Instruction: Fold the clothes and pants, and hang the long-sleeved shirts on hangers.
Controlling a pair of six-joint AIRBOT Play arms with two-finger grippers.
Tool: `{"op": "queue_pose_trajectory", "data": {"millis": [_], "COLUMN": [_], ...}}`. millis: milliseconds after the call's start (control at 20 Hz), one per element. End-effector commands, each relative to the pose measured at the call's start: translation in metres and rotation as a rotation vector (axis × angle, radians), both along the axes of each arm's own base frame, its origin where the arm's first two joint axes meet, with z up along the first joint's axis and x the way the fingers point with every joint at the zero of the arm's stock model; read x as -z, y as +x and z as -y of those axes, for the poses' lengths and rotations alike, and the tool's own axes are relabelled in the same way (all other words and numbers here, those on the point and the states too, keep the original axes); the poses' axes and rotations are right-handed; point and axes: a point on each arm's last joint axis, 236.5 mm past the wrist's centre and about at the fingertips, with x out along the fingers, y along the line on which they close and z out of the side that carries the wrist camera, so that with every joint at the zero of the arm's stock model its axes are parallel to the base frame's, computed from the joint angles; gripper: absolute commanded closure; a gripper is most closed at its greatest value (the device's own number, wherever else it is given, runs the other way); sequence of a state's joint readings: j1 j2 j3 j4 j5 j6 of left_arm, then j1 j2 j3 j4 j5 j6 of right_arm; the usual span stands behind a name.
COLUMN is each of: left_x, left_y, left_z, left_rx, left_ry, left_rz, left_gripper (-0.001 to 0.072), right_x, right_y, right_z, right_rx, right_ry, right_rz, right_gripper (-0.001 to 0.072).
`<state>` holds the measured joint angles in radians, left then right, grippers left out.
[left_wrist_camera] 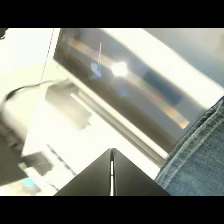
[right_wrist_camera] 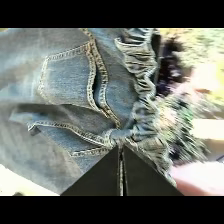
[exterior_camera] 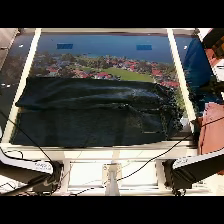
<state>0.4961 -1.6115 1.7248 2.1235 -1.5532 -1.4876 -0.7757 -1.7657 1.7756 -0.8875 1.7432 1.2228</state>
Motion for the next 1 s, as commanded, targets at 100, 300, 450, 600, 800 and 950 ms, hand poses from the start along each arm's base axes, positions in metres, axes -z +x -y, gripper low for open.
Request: {"op": "queue_pose_trajectory", "data": {"millis": [100,300,450,600,800,950], "left_x": [-0.034,-0.062,-0.037,0.013,0.047,0.045], "left_y": [0.016,-0.024,-0.066,-0.079,-0.077,-0.068], "left_z": [0.06,0.025,0.024,0.044,0.059,0.058], "left_rx": [0.257,0.145,0.092,0.07,0.087,0.091], "left_ry": [-0.447,-0.28,-0.227,-0.325,-0.374,-0.369], "left_rz": [0.416,0.562,0.516,0.465,0.447,0.485], "left_gripper": [0.0676,0.0679,0.0677,0.0676,0.0676,0.0675], "right_x": [-0.066,-0.074,-0.065,-0.031,0.048,0.095], "right_y": [-0.041,-0.098,-0.141,-0.173,-0.211,-0.235], "right_z": [0.015,0.006,-0.02,-0.057,-0.125,-0.174], "right_rx": [0.139,0.212,0.205,0.178,0.094,0.124], "right_ry": [-0.158,-0.38,-0.45,-0.415,-0.246,-0.057], "right_rz": [0.098,0.077,0.036,-0.012,-0.161,-0.282], "right_gripper": [0.068,0.0679,0.0679,0.0679,0.0427,0.0192]}}
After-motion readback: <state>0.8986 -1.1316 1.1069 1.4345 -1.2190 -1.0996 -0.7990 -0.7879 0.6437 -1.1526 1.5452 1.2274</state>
